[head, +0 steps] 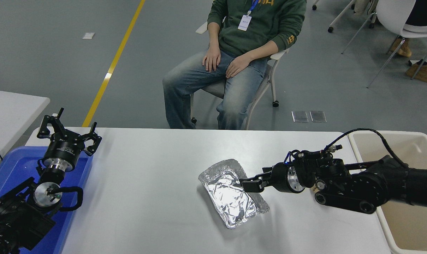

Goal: Clean the table surface

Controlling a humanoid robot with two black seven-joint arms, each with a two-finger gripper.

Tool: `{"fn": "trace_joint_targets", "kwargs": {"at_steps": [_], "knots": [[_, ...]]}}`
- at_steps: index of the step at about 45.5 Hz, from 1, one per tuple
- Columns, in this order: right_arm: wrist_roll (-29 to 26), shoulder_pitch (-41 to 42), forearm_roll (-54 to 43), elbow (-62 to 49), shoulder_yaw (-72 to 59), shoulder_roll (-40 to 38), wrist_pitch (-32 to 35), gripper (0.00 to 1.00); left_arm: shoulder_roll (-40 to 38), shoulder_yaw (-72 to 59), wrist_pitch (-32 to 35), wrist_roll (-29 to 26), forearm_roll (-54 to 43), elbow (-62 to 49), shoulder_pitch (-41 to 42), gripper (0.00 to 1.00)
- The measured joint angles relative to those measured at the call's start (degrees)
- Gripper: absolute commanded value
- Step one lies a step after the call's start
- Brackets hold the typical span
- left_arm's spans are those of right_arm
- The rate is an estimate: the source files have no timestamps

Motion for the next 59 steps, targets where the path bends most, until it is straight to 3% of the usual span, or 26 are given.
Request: {"fn": "trace_joint_targets", "kwargs": {"at_steps": [14, 22, 25, 31, 35, 39, 59], "knots": [[0.35, -2.94, -0.33, -6.10, -0.37, 3.60, -1.13, 0.80, 0.00, 0.00, 0.00, 0.00, 0.01, 0.00, 0.00, 1.00], [0.40, -3.89, -0.39, -7.89, -0.44, 4.84, -1.67, 0.48, 0.00, 0.00, 0.00, 0.00, 0.01, -0.01, 0.00, 1.00], [0.43, -4.15, -0.41, -8.34, -0.45, 5.23, -1.80, 0.44, 0.00, 0.00, 0.00, 0.00, 0.01, -0.01, 0.00, 1.00], [0.43, -4.46, -0.44, -8.97, -0.48, 5.78, -1.93, 0.24, 0.00, 0.00, 0.00, 0.00, 0.01, -0.01, 0.00, 1.00], [0.46, -4.56, -0.53, -9.21, -0.52, 6.00, -2.02, 0.19, 0.00, 0.00, 0.00, 0.00, 0.01, -0.01, 0.00, 1.00], [0.47, -4.58, -0.60, -9.35, -0.86, 6.16, -2.11, 0.01, 0.00, 0.00, 0.00, 0.00, 0.01, -0.01, 0.00, 1.00], [1.12, -4.00, -0.63, -9.59, -2.30, 6.36, -2.54, 0.00, 0.00, 0.00, 0.00, 0.00, 0.01, -0.01, 0.00, 1.00]]}}
